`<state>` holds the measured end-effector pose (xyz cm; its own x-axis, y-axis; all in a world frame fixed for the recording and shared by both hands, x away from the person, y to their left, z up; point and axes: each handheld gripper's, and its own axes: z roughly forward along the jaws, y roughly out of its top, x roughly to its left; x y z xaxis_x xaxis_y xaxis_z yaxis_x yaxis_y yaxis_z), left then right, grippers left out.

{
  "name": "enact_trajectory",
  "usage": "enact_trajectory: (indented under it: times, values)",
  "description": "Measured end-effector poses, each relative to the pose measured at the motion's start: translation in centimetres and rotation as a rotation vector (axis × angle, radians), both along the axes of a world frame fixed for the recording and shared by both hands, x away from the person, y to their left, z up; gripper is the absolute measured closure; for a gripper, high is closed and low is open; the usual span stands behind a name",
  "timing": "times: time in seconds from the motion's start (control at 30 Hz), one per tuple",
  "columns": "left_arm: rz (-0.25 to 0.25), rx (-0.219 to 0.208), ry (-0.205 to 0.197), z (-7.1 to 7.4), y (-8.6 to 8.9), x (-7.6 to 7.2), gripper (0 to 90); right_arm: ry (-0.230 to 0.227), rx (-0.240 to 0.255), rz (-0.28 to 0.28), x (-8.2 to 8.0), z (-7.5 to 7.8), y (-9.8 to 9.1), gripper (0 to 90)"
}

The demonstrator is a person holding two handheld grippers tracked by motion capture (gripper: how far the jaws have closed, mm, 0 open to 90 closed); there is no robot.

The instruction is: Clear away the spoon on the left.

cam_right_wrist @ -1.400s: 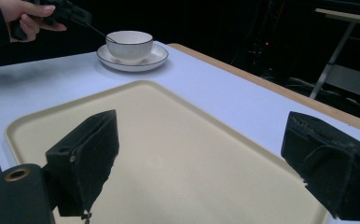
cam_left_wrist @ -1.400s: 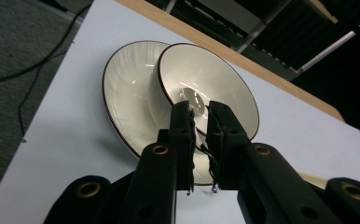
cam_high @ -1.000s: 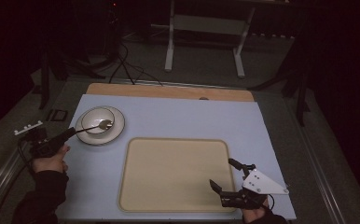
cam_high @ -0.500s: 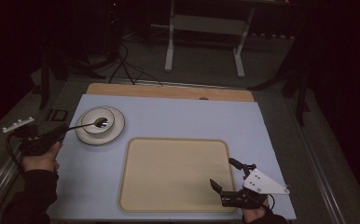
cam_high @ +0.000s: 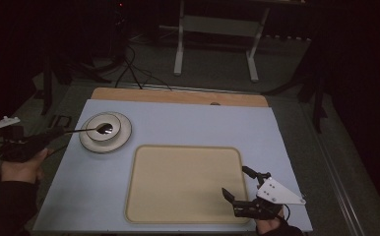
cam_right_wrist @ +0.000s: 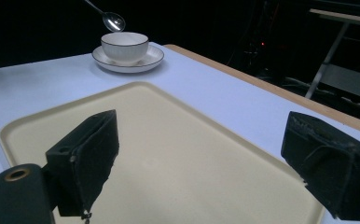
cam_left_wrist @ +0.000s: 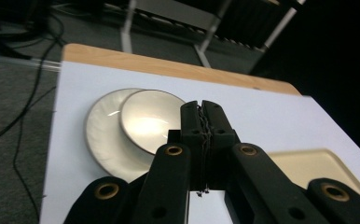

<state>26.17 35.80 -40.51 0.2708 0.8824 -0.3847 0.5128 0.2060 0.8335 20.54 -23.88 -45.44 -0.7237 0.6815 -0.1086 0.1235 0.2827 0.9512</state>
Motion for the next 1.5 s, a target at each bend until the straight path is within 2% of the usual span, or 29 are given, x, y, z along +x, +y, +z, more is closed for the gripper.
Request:
enact_trajectory:
  times: [0.07,0.13,0.17,0.2,0.27,0.3,0.33,0.37,0.4,0.47,0.5,0.53,0.6,0.63,0.7,0.83,1.1,1.13,1.3,1.47,1.5]
  values:
    - [-0.038,0.021,0.001,0.5,-0.4,0.0,89.7,0.0,0.001,0.0,0.0,0.0,0.0,11.3]
    - [-0.038,0.021,0.001,0.5,-0.4,0.0,89.7,0.0,0.002,-0.001,0.0,0.0,0.0,11.3]
    - [-0.104,0.034,0.003,1.2,-1.1,0.1,89.7,-0.001,0.003,-0.002,0.0,0.0,-0.1,11.3]
    - [-0.104,0.034,0.003,1.2,-1.1,0.1,89.7,-0.001,0.003,-0.002,0.0,0.0,-0.1,11.3]
    - [-0.188,0.049,0.01,1.7,-2.1,0.3,89.7,-0.002,0.004,-0.001,0.0,0.0,-0.1,11.3]
    - [-0.188,0.049,0.01,1.7,-2.1,0.3,89.7,-0.001,0.004,-0.002,0.0,0.0,-0.1,11.3]
    - [-0.249,0.069,0.014,1.9,-2.9,0.4,89.7,-0.002,0.005,-0.002,0.0,0.0,-0.1,11.3]
    - [-0.249,0.069,0.014,1.9,-2.9,0.4,89.7,0.0,0.005,-0.003,0.0,0.0,-0.1,11.3]
    - [-0.298,0.081,0.019,2.1,-3.7,0.5,89.7,-0.001,0.006,-0.003,0.0,0.0,-0.1,11.3]
    - [-0.34,0.091,0.028,2.2,-4.5,0.7,89.7,0.001,0.007,-0.003,0.0,0.0,-0.1,11.3]
    - [-0.34,0.091,0.028,2.2,-4.5,0.7,89.7,0.001,0.007,-0.003,0.0,0.0,-0.1,11.3]
    - [-0.375,0.096,0.032,2.3,-5.1,0.9,89.7,0.003,0.007,-0.002,0.1,0.0,-0.1,11.3]
    - [-0.389,0.098,0.035,2.4,-5.3,1.0,89.7,0.003,0.007,-0.002,0.1,0.0,-0.2,11.3]
    - [-0.424,0.105,0.043,2.6,-5.9,1.2,89.7,0.002,0.008,-0.002,0.0,0.0,-0.2,11.3]
    - [-0.437,0.111,0.047,2.6,-6.1,1.2,89.7,0.001,0.008,-0.003,0.0,0.0,-0.2,11.3]
    - [-0.498,0.125,0.061,2.9,-7.3,1.6,89.7,0.002,0.009,-0.003,0.1,0.0,-0.2,11.3]
    - [-0.555,0.144,0.078,3.1,-8.2,2.2,89.6,-0.002,0.013,0.0,0.1,0.0,-0.2,11.3]
    - [-0.589,0.161,0.092,3.1,-8.7,2.4,89.6,-0.002,0.014,-0.001,0.1,0.0,-0.2,11.3]
    - [-0.671,0.202,0.138,3.0,-10.1,2.9,89.6,0.001,0.013,-0.004,0.1,0.0,-0.3,11.3]
    - [-0.741,0.246,0.167,3.0,-11.6,2.9,89.6,-0.002,0.011,-0.002,0.1,0.0,-0.3,11.3]
    - [-0.741,0.246,0.167,3.0,-11.6,2.9,89.6,-0.002,0.011,-0.002,0.1,0.0,-0.3,11.3]
